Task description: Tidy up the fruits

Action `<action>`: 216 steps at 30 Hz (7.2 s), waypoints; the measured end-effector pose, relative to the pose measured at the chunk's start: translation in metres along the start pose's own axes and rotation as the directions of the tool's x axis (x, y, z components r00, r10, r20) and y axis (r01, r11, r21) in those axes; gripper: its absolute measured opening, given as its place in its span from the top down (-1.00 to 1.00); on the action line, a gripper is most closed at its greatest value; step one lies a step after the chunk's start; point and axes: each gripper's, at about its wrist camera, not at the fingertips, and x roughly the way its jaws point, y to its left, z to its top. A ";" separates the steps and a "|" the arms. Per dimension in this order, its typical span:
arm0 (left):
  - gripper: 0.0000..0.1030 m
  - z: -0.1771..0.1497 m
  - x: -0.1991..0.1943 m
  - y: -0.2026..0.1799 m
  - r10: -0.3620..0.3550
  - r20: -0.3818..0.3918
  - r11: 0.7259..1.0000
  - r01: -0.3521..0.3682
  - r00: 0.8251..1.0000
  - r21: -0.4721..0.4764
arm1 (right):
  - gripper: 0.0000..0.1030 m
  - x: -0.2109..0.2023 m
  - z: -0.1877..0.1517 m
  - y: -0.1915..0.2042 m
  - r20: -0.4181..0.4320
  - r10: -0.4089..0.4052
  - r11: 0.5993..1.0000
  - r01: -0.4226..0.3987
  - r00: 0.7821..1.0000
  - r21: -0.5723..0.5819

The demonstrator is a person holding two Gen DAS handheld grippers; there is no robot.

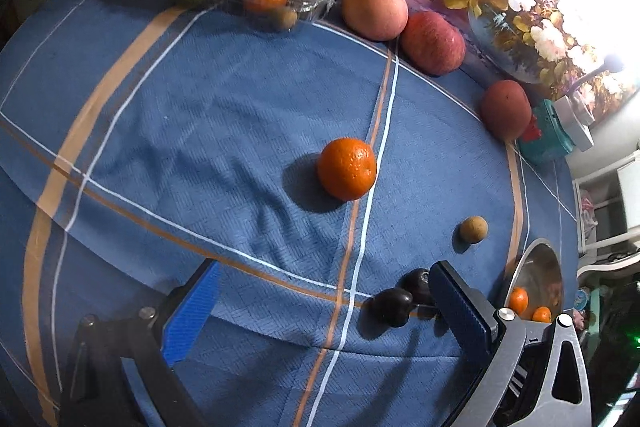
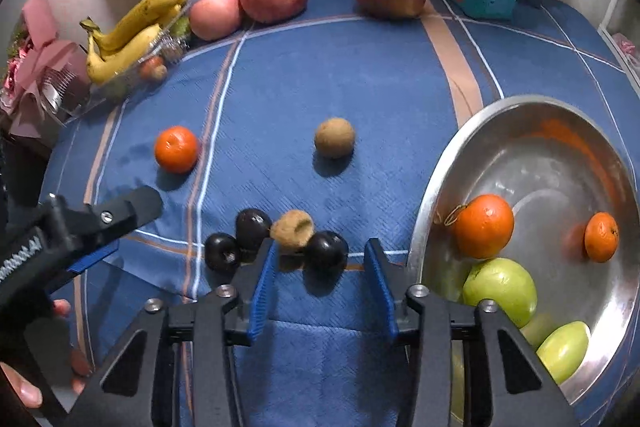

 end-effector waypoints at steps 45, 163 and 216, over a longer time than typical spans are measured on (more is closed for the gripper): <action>0.21 -0.026 0.030 -0.050 -0.027 -0.116 0.976 0.051 0.993 0.211 | 0.57 -0.044 0.003 -0.028 0.041 0.049 0.989 -0.054 0.998 0.140; -1.00 0.013 -0.030 -0.007 0.144 0.194 0.988 -0.152 0.970 0.027 | -0.98 -0.045 0.007 0.004 0.112 0.076 0.997 -0.071 0.991 -0.043; -0.95 -0.001 0.022 -0.018 -0.082 -0.050 0.996 0.083 0.995 0.028 | 0.64 0.001 0.000 -0.009 0.037 0.159 0.986 -0.161 0.987 0.046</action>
